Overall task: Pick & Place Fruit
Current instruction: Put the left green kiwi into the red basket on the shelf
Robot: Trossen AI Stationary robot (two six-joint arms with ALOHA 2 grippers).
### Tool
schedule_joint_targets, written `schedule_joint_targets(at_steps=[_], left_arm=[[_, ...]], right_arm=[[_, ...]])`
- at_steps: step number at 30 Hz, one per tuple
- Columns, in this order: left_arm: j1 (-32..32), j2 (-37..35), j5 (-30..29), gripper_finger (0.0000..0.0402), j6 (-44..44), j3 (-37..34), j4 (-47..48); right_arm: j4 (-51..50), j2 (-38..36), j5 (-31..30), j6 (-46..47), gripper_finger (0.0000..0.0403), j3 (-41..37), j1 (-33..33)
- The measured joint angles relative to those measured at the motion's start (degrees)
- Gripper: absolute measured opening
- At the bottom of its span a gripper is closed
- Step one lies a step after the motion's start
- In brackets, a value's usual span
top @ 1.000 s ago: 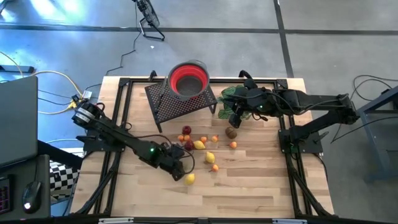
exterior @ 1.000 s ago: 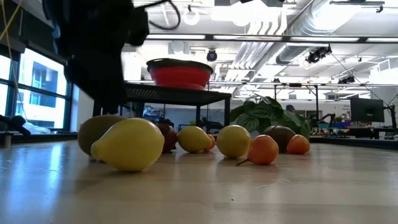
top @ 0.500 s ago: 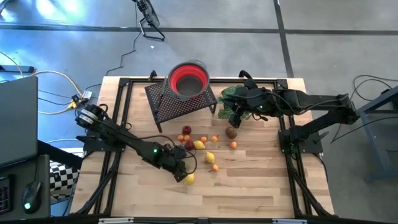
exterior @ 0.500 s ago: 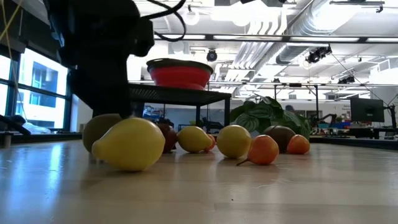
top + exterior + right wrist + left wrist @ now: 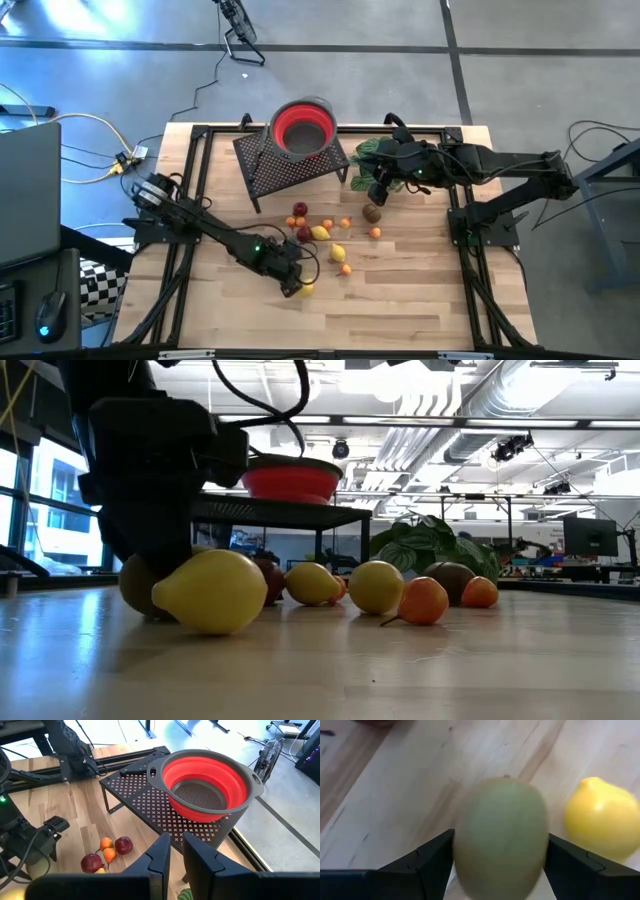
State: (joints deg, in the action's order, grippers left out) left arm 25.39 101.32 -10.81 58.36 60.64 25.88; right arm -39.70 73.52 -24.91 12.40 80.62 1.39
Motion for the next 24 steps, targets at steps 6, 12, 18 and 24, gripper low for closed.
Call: schedule_joint_targets(at_steps=[6, 12, 18, 24], left_arm=[[0.0, 0.0, 0.0, 0.0269, 0.2, 0.0, -0.1], [0.0, 0.0, -0.1, 0.0269, 0.2, 0.0, -0.1], [0.0, 0.0, -0.1, 0.0239, 0.2, 0.0, -0.1], [0.0, 0.0, -0.2, 0.0232, 0.6, 0.0, -0.5]], right_arm=[[0.0, 0.0, 0.0, 0.0, 0.0043, 0.0, 0.0], [0.0, 0.0, 0.0, 0.0, 0.0043, 0.0, 0.0], [0.0, 0.0, 0.0, 0.0, 0.0043, 0.0, 0.0], [0.0, 0.0, 0.0, 0.0, 0.0043, 0.0, 0.0]])
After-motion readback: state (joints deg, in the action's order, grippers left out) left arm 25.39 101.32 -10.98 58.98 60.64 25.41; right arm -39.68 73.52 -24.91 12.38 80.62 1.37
